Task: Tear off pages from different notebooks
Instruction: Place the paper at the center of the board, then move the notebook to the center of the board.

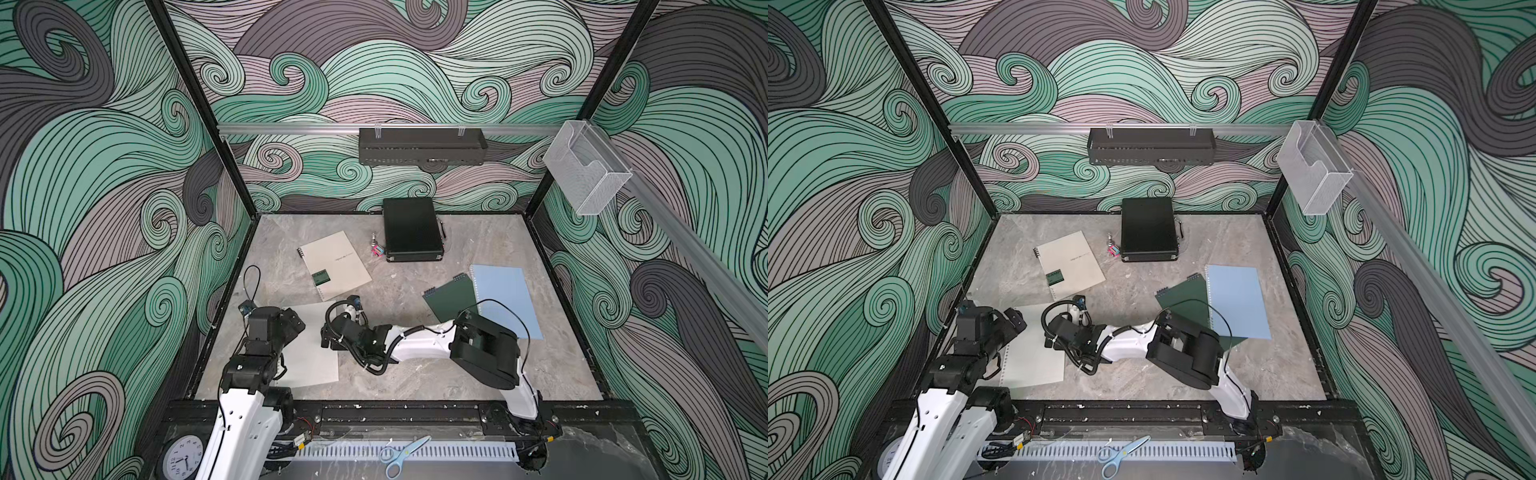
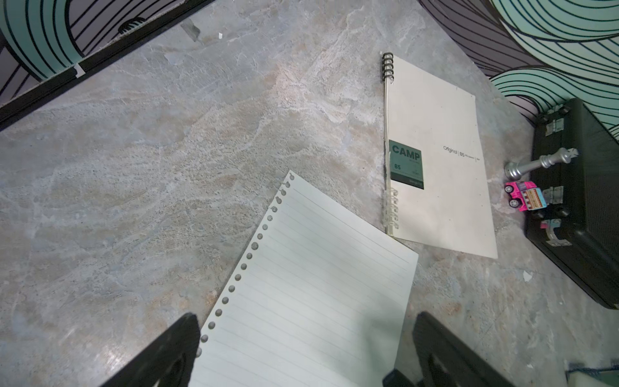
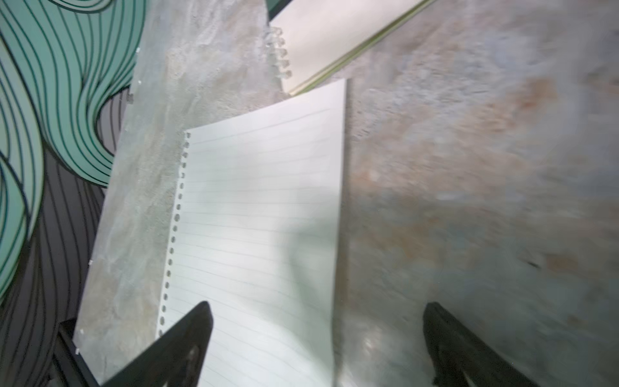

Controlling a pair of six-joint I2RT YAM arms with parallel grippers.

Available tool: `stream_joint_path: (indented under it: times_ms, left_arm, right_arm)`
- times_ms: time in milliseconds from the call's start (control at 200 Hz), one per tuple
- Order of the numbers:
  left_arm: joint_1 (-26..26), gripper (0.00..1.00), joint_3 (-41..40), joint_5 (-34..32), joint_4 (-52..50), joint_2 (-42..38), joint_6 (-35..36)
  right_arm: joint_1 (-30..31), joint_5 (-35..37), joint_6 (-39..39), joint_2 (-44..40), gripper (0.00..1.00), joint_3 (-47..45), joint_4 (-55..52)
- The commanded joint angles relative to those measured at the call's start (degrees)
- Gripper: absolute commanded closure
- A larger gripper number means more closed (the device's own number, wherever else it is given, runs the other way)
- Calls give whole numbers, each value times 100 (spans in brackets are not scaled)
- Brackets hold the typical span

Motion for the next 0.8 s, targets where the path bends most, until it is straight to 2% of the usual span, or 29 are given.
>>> stream_joint_path:
  times_ms: [0,95,195,285,375,485,565,675,795]
  left_arm:
    - [-40,2,3,-297,28,-20,37]
    - [-47,1,311,-109,10,306,99]
    - [-48,1,865,639,-271,702,16]
    - [-86,3,1095,1411,-73,888,-71]
    - [-284,4,1099,1827,369,966,-261]
    - [-1032,4,1138,1680,706,1249,-560]
    - [-1869,4,1134,1348,1016,1576,-893]
    - [-3012,4,1124,726,1587,2166,-1308]
    - [-3904,4,1331,268,2144,3095,-1605]
  right_arm:
    - [-111,444,-324,-791,1,-376,-634]
    - [-214,797,-625,-1566,1,-661,-1213]
    - [-461,1066,-812,-2505,1,-1192,-1574]
    - [-908,1143,-989,-3269,1,-1700,-1789]
    - [-1556,1056,-1205,-3867,1,-2270,-1765]
    - [-2541,727,-1491,-4294,1,-2754,-1745]
    - [-3199,442,-1667,-4325,1,-2928,-1799]
    - [-3854,-153,-2093,-3899,1,-2969,-1707]
    - [-4380,-642,-2300,-3204,5,-2890,-1655]
